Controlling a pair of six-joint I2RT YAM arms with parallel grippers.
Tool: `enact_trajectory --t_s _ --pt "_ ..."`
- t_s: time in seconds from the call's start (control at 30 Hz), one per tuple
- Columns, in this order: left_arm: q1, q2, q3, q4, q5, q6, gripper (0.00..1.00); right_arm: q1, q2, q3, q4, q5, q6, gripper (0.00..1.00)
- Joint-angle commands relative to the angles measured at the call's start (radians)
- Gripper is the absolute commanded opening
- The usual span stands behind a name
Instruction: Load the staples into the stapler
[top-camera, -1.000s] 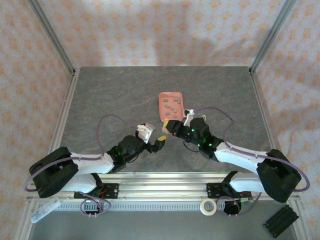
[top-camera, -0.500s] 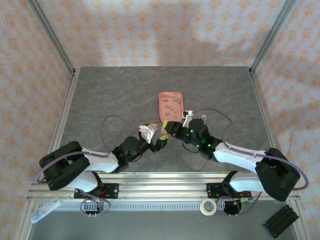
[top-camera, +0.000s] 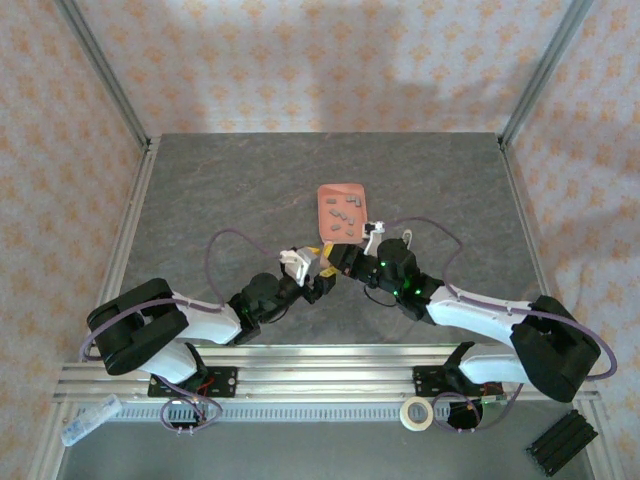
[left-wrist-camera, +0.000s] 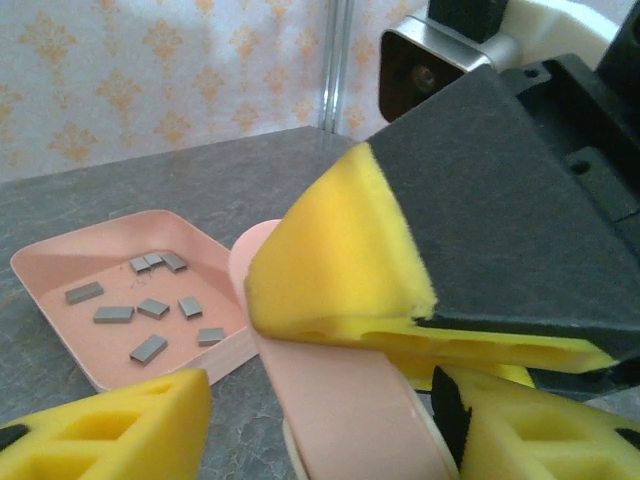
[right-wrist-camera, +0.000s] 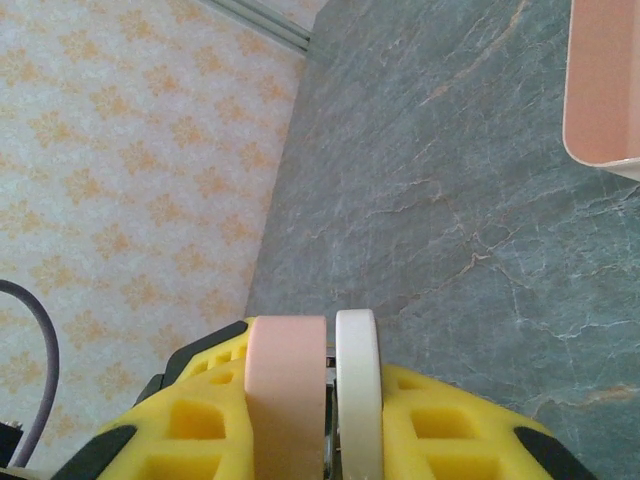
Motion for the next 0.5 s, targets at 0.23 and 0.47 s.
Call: enact_trajectory --t_s 0.23,0.47 --pt "0.007 0.001 0.027 0.011 0.021 0.017 0.28 0.010 -0.028 -0.023 -0.050 -0.040 -0.009 0.23" --pt "0.007 -0.002 0.024 -0.063 0.067 0.034 0.12 0.010 -0.079 -0.028 -0.162 -0.003 -0.038 0.32"
